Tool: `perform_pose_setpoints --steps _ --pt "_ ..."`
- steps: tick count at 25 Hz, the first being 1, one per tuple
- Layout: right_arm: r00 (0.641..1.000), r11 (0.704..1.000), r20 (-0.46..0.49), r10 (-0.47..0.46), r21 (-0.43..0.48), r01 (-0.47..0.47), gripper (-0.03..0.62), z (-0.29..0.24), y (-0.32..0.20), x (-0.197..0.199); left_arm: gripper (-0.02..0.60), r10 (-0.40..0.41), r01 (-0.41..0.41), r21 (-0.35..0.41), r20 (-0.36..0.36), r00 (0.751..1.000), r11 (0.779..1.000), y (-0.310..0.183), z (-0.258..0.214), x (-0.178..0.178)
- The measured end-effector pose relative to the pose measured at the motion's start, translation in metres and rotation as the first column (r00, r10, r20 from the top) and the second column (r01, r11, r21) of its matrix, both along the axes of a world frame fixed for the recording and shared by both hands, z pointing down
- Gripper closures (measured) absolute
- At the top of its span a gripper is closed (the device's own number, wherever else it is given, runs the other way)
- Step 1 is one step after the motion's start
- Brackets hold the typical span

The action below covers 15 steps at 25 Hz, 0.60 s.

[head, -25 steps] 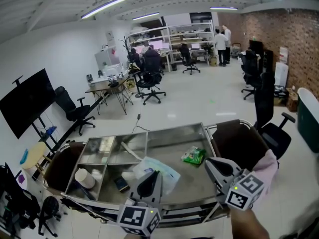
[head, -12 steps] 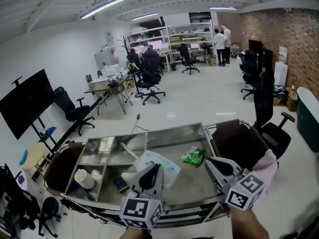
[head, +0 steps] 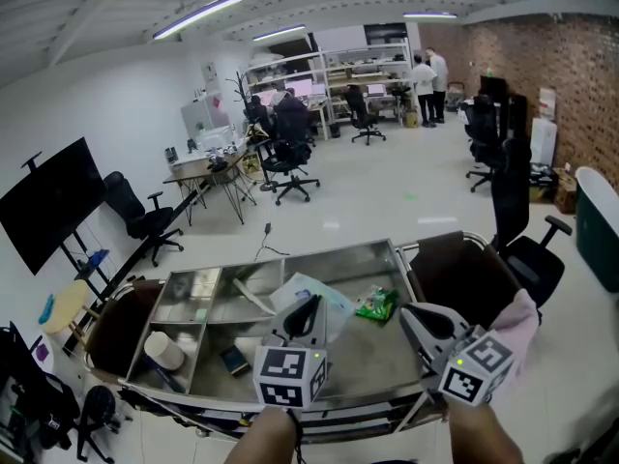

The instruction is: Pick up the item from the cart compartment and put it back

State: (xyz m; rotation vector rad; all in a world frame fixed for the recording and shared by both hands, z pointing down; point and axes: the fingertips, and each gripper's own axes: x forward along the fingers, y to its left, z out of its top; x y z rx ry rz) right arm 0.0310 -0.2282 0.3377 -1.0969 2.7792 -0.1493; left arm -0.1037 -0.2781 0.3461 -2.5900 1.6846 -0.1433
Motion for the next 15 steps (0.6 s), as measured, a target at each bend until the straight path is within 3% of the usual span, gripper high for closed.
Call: perform_pose_setpoints --steps 9,15 --pt "1.0 1.0 0.006 -0.001 0.003 0.001 0.579 -0.001 -0.004 -0.002 0.575 -0.025 0.027 -0.151 0.018 1.0 0.988 -0.058 0.042 -0.001" --pt "1.0 1.0 0.001 0.004 0.003 -0.004 0.579 0.0 -0.007 0.0 0.575 -0.039 0.044 -0.2 0.027 0.999 0.979 -0.074 0.064 -0.001"
